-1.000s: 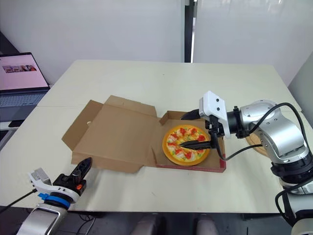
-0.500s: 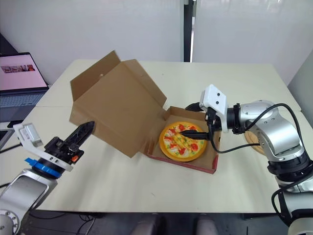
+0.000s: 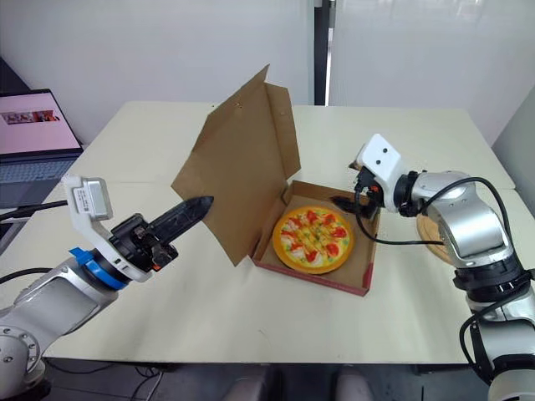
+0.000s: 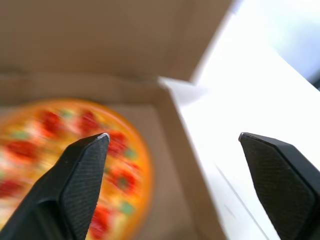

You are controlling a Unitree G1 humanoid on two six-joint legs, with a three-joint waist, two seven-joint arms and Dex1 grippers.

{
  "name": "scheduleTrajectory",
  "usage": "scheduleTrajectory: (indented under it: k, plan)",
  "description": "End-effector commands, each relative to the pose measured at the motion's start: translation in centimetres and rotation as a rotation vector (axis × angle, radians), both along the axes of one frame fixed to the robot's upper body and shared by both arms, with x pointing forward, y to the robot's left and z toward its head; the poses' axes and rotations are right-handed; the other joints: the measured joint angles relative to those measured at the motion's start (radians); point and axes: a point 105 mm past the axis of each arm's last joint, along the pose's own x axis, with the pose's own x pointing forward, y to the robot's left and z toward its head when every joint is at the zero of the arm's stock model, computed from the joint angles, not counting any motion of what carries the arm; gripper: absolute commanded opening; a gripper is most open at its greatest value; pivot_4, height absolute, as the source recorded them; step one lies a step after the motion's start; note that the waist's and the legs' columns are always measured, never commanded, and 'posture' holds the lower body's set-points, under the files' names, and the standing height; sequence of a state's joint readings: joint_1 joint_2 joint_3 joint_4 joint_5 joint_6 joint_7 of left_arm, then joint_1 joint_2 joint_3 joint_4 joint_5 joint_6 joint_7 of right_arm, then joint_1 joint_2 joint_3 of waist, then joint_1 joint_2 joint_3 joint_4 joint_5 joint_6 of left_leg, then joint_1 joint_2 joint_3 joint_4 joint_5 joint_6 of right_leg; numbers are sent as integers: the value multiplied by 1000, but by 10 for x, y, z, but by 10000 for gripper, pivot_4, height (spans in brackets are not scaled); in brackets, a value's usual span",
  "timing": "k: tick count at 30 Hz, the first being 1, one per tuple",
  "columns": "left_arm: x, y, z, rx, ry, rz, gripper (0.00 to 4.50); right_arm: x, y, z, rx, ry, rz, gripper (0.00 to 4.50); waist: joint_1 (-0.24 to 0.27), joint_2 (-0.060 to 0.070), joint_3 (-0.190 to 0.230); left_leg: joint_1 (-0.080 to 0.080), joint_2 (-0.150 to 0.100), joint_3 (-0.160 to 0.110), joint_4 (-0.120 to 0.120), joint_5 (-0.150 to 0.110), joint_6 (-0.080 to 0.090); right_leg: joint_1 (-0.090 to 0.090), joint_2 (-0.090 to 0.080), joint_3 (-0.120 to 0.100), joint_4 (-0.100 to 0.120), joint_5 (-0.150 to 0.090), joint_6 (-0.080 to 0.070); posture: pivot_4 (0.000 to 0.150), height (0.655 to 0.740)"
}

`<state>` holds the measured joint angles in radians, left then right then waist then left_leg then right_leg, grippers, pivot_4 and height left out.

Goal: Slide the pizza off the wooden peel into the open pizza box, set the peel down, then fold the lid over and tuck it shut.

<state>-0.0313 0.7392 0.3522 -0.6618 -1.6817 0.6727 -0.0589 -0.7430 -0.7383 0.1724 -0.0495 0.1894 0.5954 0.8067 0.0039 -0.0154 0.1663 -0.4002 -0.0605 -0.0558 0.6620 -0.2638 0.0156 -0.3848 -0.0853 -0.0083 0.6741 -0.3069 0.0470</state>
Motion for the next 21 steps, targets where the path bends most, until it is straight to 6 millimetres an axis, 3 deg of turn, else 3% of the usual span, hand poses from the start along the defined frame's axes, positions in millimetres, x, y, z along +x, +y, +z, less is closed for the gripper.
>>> scheduleTrajectory:
  k: [1,10,14,21]
  plan:
    - [-5,0,3,18,-36,-10,0,16,-16,15,-111,-122,-63,32845,-3,0,0,0,0,0,0,0,0,0,0,0,0,0,0,1500,7281]
    - [-5,4,-3,34,-34,-8,0,59,-30,-3,-390,-128,-86,361,-7,0,0,0,0,1,0,1,-1,0,1,0,0,0,0,1500,7281]
    - [-3,3,-4,40,-38,-15,0,77,-31,-10,-496,-109,-82,361,-7,0,0,0,0,1,0,1,-2,0,1,0,0,0,0,1500,7281]
    - [-1,2,-5,51,-47,-25,0,85,-34,-33,-609,-18,-53,361,-6,0,1,0,0,1,0,1,-2,0,1,0,0,0,0,1500,7281]
